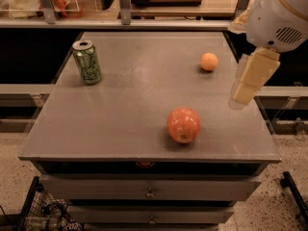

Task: Pick green can

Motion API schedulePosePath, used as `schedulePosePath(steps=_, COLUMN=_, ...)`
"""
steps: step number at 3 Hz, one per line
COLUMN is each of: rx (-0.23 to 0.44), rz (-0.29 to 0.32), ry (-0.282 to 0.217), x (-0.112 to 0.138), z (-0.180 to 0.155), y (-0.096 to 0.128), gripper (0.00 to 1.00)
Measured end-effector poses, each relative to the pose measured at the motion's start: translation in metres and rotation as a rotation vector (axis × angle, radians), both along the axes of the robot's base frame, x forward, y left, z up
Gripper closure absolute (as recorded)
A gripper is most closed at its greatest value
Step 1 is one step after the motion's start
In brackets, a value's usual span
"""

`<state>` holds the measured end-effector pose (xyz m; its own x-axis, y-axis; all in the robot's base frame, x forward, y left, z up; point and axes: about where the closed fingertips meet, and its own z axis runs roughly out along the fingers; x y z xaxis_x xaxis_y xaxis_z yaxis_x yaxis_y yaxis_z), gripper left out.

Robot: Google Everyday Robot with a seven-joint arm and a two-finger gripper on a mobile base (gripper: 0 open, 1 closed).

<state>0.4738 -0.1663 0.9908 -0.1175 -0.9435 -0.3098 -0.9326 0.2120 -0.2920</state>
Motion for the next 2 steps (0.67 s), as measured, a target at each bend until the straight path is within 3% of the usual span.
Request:
schedulePosePath(steps=1, rx=0.06, rz=0.074, ry=-0.042, x=0.0191, z=0.013, y=0.0442, gripper=0.0)
schedulePosePath(steps=2, rx=0.065, rz=0.08, ry=-0.047, x=0.0205, z=0.0148, y=0.0483, gripper=0.0)
